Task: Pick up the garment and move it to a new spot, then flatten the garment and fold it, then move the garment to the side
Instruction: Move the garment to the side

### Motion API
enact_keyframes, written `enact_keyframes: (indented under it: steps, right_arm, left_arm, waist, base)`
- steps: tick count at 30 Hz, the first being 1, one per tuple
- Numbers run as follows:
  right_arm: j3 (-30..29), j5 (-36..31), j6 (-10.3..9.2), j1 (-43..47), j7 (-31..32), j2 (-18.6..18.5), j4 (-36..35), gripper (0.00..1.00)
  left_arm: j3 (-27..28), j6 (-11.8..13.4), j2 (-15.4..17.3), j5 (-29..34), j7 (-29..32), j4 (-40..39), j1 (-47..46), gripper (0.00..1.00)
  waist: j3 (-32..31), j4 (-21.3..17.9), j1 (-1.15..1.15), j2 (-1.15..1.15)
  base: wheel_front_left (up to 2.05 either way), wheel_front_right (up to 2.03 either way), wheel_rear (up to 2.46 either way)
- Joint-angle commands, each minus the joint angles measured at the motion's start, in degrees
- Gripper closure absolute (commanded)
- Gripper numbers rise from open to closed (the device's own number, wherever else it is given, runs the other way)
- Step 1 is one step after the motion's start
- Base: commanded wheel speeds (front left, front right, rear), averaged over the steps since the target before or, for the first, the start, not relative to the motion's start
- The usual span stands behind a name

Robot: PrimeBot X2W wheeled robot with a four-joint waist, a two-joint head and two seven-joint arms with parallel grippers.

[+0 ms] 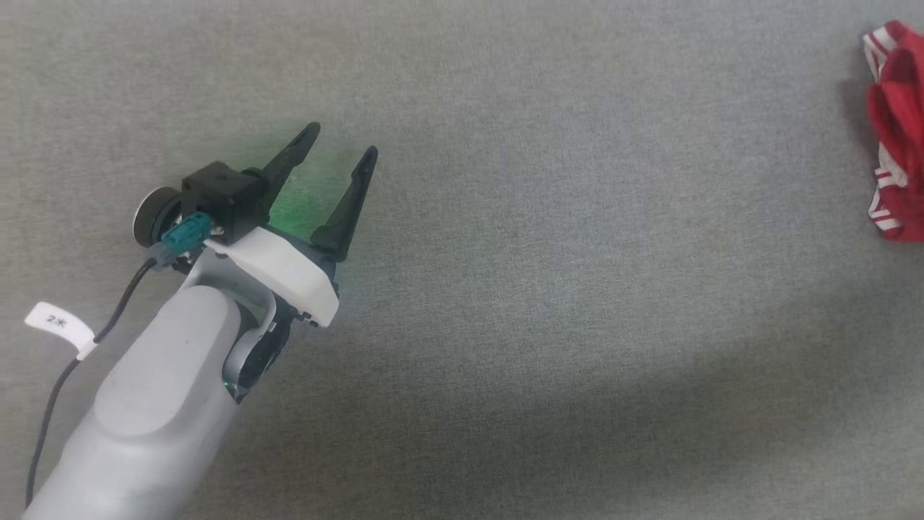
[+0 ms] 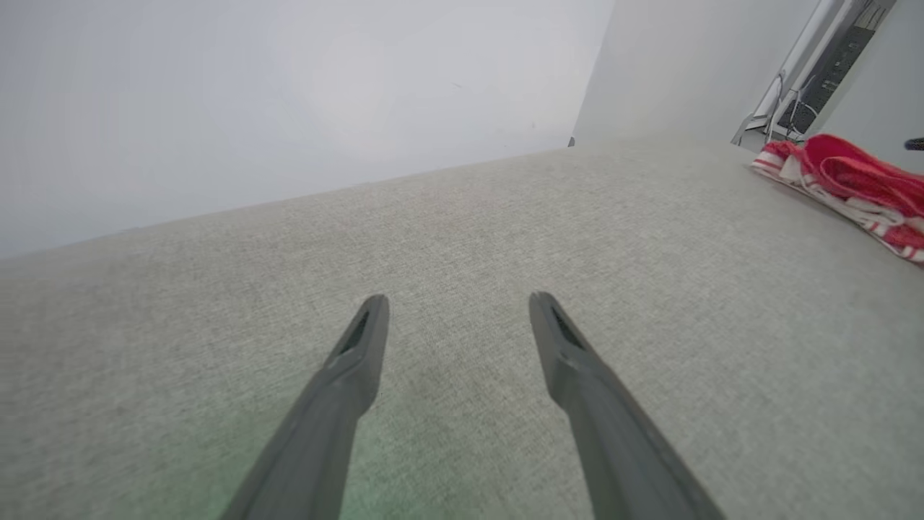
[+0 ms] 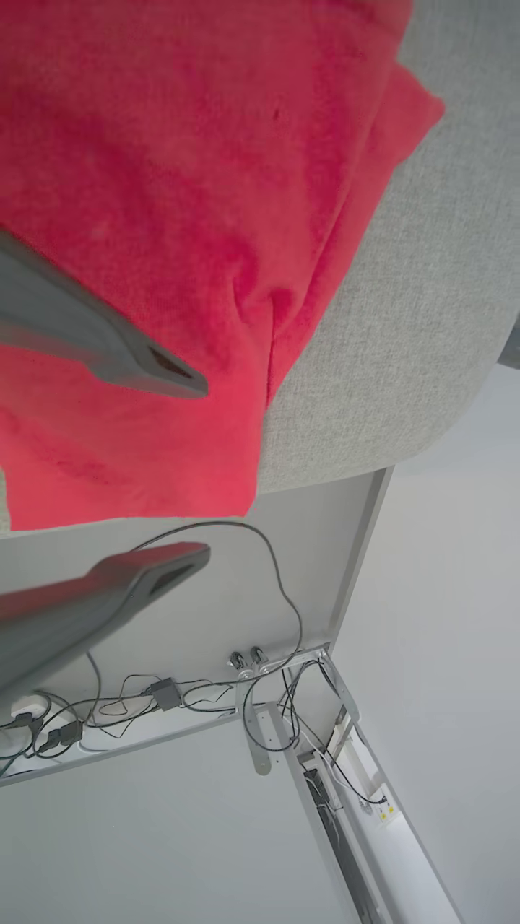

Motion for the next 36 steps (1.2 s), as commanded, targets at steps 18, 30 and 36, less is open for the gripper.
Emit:
enact_keyframes:
  steps: [18,30,36]
  right_arm:
    - [3.27,6.06,-0.12,8.11,-14.93,9.02,-3.47,0.00]
    - [0.83,9.70,-0.12,24.21,-16.61,13.98,-15.14,0.00]
    - [-1.64,9.02,-0.12,31.34,-16.57,15.87,-21.43,0.00]
  left_arm:
    - [6.48,2.03,0.90,0.98,-2.39,-2.83,12.83,0.00]
    - [18.29,2.56,0.03,6.48,-2.41,-11.32,28.71,0.00]
    - [22.29,1.91,-0.85,7.76,-2.42,-12.90,34.02,0.00]
  waist:
    - [-14.80,5.68,0.00,0.00]
    - [-23.63,9.68,0.00,0.00]
    - [-25.96,11.06,0.00,0.00]
  base:
    - [0.00,0.00,0.00]
    - [0.00,0.00,0.00]
    - [0.00,0.00,0.00]
